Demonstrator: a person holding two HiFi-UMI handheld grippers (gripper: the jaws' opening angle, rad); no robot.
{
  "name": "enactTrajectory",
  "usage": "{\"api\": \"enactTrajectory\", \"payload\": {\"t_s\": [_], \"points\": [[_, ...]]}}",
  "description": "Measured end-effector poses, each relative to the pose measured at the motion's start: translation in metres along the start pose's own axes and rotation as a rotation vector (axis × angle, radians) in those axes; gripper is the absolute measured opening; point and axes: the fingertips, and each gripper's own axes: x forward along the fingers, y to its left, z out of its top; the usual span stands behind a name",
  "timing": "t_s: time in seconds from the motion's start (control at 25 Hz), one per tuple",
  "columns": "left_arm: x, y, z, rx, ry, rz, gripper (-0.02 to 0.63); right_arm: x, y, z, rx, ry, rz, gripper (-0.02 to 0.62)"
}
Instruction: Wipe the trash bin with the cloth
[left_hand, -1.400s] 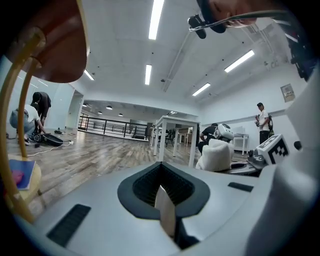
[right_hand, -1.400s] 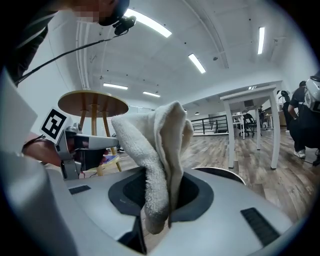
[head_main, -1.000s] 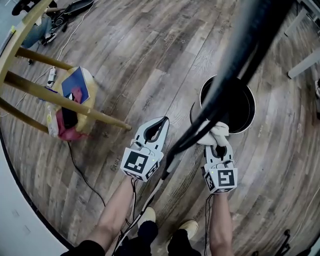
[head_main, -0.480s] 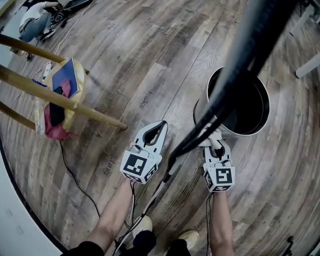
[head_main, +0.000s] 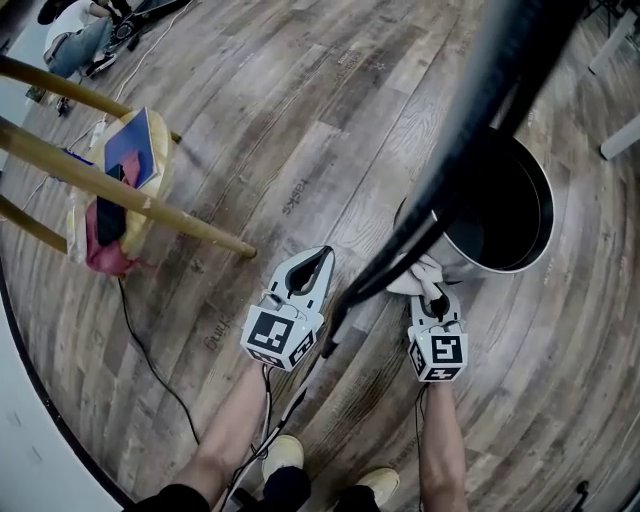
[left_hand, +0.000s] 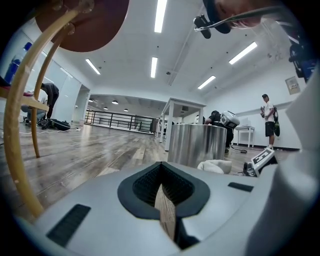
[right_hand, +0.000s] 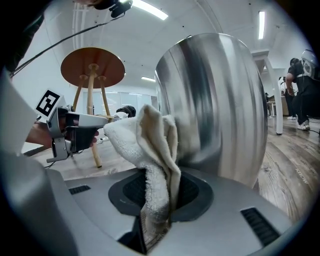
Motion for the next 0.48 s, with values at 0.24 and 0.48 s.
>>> {"api": "enactTrajectory", "payload": {"t_s": [0.24, 0.48], "points": [[-0.006, -0.01, 0.041, 0.014, -0.016, -0.004, -0.005, -0.017, 0.009, 0.038, 0.009, -0.028, 0.003, 0.095], [-0.042, -0.035, 0.117, 0.003, -0.008, -0.001, -0.005, -0.071, 0.031, 0.107, 0.024, -0.022, 0.006, 0.095]]}}
